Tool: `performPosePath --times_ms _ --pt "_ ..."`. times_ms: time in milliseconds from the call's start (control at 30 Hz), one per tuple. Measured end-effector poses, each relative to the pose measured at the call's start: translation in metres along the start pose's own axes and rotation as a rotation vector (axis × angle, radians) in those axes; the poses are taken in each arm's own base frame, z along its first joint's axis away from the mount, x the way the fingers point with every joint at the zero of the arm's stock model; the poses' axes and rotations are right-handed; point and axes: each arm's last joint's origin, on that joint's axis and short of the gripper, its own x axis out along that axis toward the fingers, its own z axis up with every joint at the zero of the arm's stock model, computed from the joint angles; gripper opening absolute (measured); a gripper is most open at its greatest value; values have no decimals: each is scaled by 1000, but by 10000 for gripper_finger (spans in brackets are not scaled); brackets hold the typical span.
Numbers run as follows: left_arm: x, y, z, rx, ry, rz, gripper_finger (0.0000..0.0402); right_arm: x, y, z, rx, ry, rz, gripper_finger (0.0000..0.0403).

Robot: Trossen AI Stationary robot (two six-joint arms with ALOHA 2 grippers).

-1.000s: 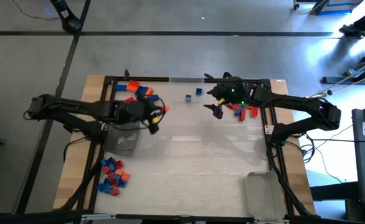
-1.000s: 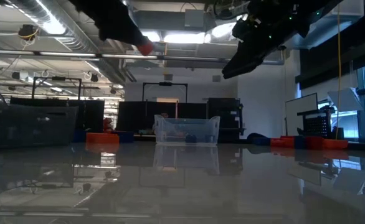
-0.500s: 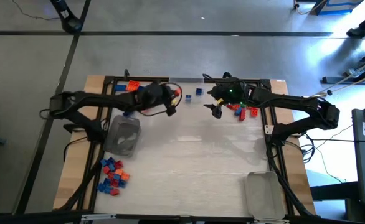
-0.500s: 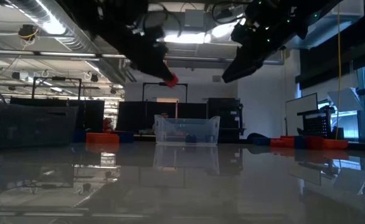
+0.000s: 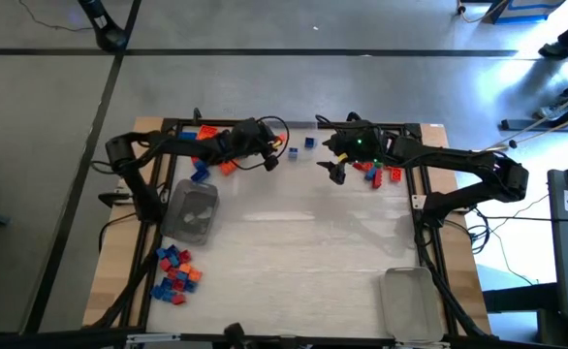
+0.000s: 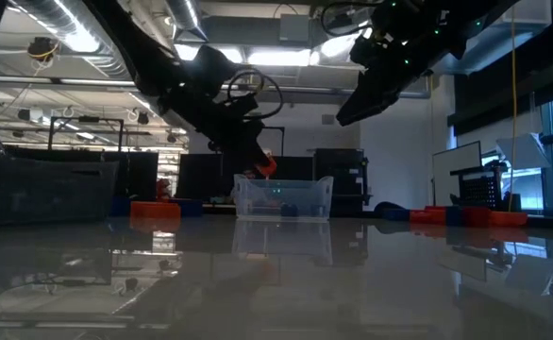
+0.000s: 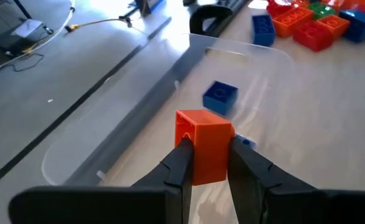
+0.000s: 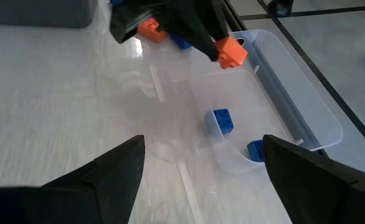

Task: Sort blocks by size
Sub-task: Put the orange 4 stud game piece into the transparent bin

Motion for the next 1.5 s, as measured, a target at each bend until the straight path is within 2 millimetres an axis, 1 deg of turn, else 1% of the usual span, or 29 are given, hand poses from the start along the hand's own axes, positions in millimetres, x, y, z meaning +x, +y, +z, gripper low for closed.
performPosePath --times_ms 100,167,233,433,500,567,700,767,867,933,1000,1133,1233,1367,1500 --pt "1 2 0 2 -4 -2 71 0 0 0 -5 -3 -1 321" --pt "1 3 -1 -12 -2 0 81 0 0 0 -22 -3 -1 321" --pt "1 4 -1 -37 4 0 102 0 0 1 -39 -10 -2 321" --pt "0 5 -1 -35 10 0 185 0 -1 2 -62 -23 -16 321" --pt "-3 6 1 -33 16 -2 203 0 -1 2 -63 -23 -16 321" --pt "-11 7 5 -25 24 -4 214 0 -1 2 -51 -22 -16 321" --pt "-37 10 19 6 38 -10 217 -1 -1 1 -2 -3 -20 321" --pt "-53 8 25 15 47 -23 214 -6 -1 -2 3 69 -70 321" --pt "-73 5 30 31 74 -44 209 -19 -4 0 41 184 -162 321" --pt "-83 3 27 42 72 -55 208 -25 -5 -4 89 270 -192 321" --pt "-90 0 19 45 62 -63 209 -27 -4 -11 131 352 -217 321" --pt "-99 -5 1 18 17 -74 209 -29 -8 -27 214 465 -267 321" --pt "-101 -8 -11 1 13 -84 209 -29 -17 -38 295 497 -313 321" --pt "-101 -12 -19 15 38 -97 210 -25 -36 -55 394 543 -373 321" --pt "-102 -17 -23 23 45 -111 210 -19 -51 -71 502 609 -377 321"
